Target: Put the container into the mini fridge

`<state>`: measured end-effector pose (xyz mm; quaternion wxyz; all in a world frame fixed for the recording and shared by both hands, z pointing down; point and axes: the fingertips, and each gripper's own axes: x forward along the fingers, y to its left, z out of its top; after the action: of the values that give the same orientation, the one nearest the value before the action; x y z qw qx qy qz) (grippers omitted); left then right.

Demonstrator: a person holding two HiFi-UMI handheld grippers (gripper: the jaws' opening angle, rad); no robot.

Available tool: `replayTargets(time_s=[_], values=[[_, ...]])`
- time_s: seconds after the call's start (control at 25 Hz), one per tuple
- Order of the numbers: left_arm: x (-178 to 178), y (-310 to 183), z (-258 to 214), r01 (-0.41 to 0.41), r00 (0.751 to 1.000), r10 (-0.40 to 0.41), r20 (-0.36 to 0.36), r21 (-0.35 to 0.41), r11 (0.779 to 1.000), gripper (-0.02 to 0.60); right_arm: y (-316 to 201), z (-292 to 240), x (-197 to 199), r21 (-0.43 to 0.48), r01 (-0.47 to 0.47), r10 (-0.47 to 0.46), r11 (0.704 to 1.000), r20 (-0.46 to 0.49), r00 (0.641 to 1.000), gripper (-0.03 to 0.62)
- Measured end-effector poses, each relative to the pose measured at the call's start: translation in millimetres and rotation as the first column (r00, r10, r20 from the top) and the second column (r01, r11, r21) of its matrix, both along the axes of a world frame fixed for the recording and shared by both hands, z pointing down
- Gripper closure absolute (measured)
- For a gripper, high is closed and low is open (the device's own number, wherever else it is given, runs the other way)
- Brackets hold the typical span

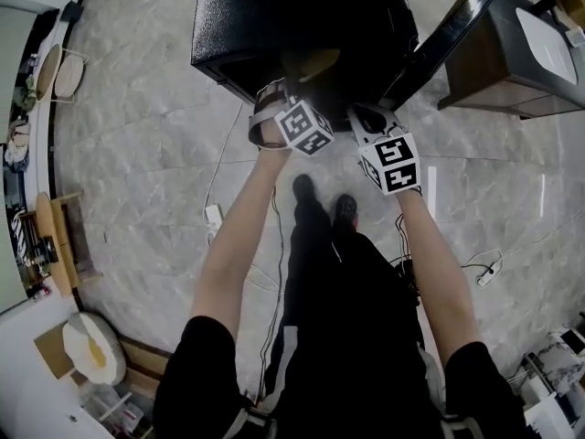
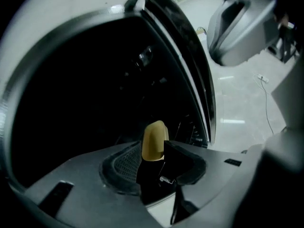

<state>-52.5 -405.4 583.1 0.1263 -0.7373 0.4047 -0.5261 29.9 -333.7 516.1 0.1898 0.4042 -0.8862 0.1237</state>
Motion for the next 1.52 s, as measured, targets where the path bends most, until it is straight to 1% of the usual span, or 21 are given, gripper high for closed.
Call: replayTargets(time_s=[0.12, 0.32, 0.4, 0.48, 0.6, 0.68, 0.8, 0.92, 1.0, 1.12, 1.2, 1.28, 1.32, 1.4, 1.44, 1.52], values=[[4.1, 20.9, -32.2, 0.016, 0.999, -0.014, -0.041, 0.041, 0.999, 0.437, 6.4, -19.5, 3.5, 0.022, 0.002, -0.002, 1.0, 0.019, 1.0, 0.576], [12.2, 53.0, -72.3, -0.014, 0.999, 0.019, -0.05, 0.093, 0.996, 0.477, 16.0, -48.8, 3.3, 0.06, 0.024, -0.026, 0.998, 0.037, 0.999, 0.576], [14.9, 64.0, -85.7, -0.017, 0.998, 0.024, -0.065, 0.108, 0.994, 0.505, 22.4, -57.4, 3.1, 0.06, 0.031, -0.034, 0.998, 0.047, 0.998, 0.576], [16.0, 73.9, -97.8, -0.012, 0.996, 0.023, -0.091, 0.119, 0.993, 0.517, 30.3, -65.3, 1.4, 0.066, 0.04, -0.044, 0.997, 0.052, 0.998, 0.576], [13.0, 86.7, -113.8, 0.004, 0.989, 0.014, -0.146, 0.126, 0.992, 0.529, 40.9, -77.4, -2.5, 0.092, 0.052, -0.056, 0.994, 0.046, 0.997, 0.576], [8.5, 99.7, -122.1, 0.018, 0.98, 0.006, -0.198, 0.118, 0.993, 0.532, 49.3, -84.4, -6.4, 0.103, 0.054, -0.06, 0.993, 0.051, 0.997, 0.576], [-1.0, 125.1, -131.0, 0.039, 0.958, -0.008, -0.288, 0.103, 0.994, 0.54, 65.8, -90.2, -14.1, 0.111, 0.059, -0.066, 0.992, 0.057, 0.996, 0.576], [-13.0, 153.0, -138.9, 0.053, 0.935, -0.016, -0.355, 0.096, 0.994, 0.548, 84.5, -95.0, -23.6, 0.12, 0.07, -0.075, 0.99, 0.04, 0.996, 0.576], [-21.1, 179.5, -142.5, 0.058, 0.916, -0.023, -0.4, 0.076, 0.995, 0.548, 102.7, -97.4, -28.9, 0.117, 0.068, -0.073, 0.991, 0.035, 0.997, 0.576], [-34.0, 224.0, -152.0, 0.068, 0.879, -0.038, -0.476, 0.046, 0.997, 0.548, 132.2, -104.6, -35.4, 0.124, 0.067, -0.072, 0.99, 0.035, 0.997, 0.576], [-45.8, 251.5, -165.5, 0.081, 0.855, -0.042, -0.517, 0.052, 0.995, 0.548, 150.4, -117.4, -41.9, 0.152, 0.077, -0.083, 0.985, 0.032, 0.996, 0.576], [-56.7, 282.8, -179.6, 0.089, 0.826, -0.042, -0.562, 0.057, 0.994, 0.548, 173.7, -133.1, -48.1, 0.175, 0.09, -0.098, 0.98, 0.04, 0.994, 0.576], [-60.6, 298.7, -186.3, 0.083, 0.81, -0.031, -0.586, 0.061, 0.995, 0.548, 185.7, -141.2, -50.3, 0.186, 0.095, -0.105, 0.978, 0.042, 0.994, 0.576], [-65.7, 327.7, -201.9, 0.046, 0.77, 0.016, -0.638, 0.082, 0.996, 0.548, 207.7, -159.4, -51.8, 0.211, 0.093, -0.102, 0.973, 0.03, 0.994, 0.576], [-68.3, 341.0, -209.8, 0.03, 0.746, 0.039, -0.664, 0.092, 0.995, 0.548, 218.6, -168.9, -50.4, 0.223, 0.083, -0.09, 0.971, 0.023, 0.996, 0.576], [-75.1, 364.9, -222.9, 0.022, 0.697, 0.056, -0.715, 0.099, 0.995, 0.548, 242.0, -187.5, -44.6, 0.243, 0.06, -0.07, 0.968, 0.033, 0.997, 0.576]])
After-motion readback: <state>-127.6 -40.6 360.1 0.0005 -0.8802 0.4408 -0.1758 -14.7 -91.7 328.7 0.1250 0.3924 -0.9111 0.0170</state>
